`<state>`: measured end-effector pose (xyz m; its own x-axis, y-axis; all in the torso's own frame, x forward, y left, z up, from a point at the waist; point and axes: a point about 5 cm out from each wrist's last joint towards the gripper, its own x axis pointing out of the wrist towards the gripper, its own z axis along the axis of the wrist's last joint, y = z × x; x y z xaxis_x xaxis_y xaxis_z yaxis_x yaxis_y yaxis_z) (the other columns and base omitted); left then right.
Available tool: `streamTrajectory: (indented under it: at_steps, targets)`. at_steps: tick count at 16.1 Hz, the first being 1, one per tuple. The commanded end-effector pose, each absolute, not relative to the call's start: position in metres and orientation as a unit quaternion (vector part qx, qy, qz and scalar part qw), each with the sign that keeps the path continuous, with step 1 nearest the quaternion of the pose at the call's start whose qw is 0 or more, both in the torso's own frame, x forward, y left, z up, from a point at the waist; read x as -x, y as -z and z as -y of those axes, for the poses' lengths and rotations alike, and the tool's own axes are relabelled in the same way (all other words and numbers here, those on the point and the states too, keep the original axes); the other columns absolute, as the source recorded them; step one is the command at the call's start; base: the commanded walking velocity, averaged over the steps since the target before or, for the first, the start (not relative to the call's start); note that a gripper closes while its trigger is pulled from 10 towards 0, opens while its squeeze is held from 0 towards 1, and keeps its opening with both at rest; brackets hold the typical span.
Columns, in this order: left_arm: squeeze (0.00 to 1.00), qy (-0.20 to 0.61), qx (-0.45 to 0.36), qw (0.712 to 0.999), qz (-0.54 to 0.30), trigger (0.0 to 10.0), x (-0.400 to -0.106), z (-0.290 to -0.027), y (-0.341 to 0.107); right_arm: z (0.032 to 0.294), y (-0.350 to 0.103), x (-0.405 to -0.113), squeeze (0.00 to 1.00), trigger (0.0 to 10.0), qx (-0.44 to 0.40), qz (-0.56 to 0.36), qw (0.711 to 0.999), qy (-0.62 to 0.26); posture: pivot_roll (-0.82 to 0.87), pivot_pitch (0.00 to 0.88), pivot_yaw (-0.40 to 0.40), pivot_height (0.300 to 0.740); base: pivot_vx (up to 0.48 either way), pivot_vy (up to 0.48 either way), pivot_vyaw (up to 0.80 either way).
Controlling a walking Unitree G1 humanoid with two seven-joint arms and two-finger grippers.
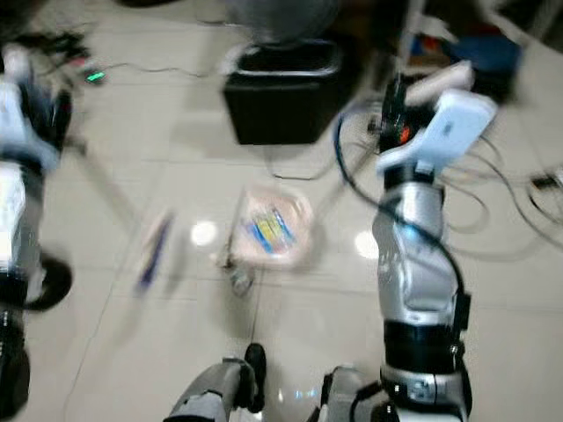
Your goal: Sweep floor
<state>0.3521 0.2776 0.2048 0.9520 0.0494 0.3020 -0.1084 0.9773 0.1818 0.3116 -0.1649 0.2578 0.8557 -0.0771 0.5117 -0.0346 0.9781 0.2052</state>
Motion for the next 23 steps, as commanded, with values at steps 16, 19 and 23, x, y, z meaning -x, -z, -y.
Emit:
streamTrajectory:
  at_steps: [16, 19, 23]
  targets:
    - [0.0, 0.065, -0.098, 0.983, 0.141, 10.0, -0.318, -0.173, -0.17, 0.166, -0.26, -0.313, 0.0, 10.0, -0.132, 0.217, 0.967, 0.022, -0.02, 0.045, 0.106, 0.74, 0.084, 0.0, 0.8]
    - [0.0, 0.055, -0.099, 0.985, 0.131, 10.0, -0.313, -0.178, -0.167, 0.175, -0.259, -0.313, 0.0, 10.0, -0.141, 0.218, 0.964, 0.058, -0.01, 0.045, 0.105, 0.74, 0.435, 0.0, 0.27]
    - [0.0, 0.036, -0.085, 0.989, 0.116, 10.0, -0.307, -0.184, -0.157, 0.177, -0.257, -0.314, 0.0, 10.0, -0.145, 0.214, 0.964, 0.066, -0.02, 0.044, 0.096, 0.74, 0.474, 0.0, 0.0]
